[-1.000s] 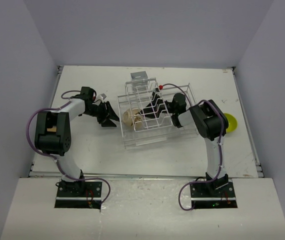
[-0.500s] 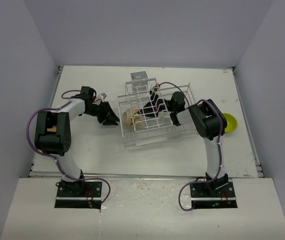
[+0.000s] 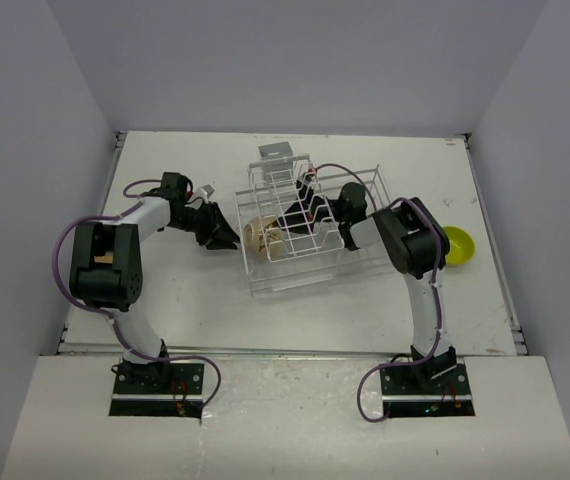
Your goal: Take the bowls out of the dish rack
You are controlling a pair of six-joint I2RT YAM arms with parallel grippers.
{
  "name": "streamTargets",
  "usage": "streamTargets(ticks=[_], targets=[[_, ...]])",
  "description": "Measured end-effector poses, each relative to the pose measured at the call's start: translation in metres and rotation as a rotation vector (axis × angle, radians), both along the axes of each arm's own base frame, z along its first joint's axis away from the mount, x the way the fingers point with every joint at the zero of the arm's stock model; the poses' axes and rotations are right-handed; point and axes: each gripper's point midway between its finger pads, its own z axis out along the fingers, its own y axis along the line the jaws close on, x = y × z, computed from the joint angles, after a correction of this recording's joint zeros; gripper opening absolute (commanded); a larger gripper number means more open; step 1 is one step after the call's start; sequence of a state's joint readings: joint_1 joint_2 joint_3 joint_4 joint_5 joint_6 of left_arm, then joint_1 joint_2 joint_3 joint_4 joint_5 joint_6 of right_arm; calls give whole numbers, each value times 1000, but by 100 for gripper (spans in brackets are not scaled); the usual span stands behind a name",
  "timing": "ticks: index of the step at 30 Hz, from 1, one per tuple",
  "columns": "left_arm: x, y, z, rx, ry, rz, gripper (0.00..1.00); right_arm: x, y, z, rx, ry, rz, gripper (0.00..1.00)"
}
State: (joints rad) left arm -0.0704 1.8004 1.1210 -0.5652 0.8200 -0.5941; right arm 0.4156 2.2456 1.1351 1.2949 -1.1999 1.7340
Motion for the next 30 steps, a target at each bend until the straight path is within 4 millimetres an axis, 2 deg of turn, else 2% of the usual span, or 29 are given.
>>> streamTargets(ticks=[3,8,11,15,30], targets=[[0,0,0,-3,0,-1,31,1,2,0,3,3,3,20],[0,-1,0,-6,1,-2,31,0,1,-2,2,20,10,23],[0,-1,0,-6,0,-3,31,-1,1,-5,0,38,17,21],[1,-1,0,-6,1,-3,31,1,2,-6,6,52,14,0],[2,-1,-1,-6,4,-3,31,9,7,-2,20,155,-5,0]])
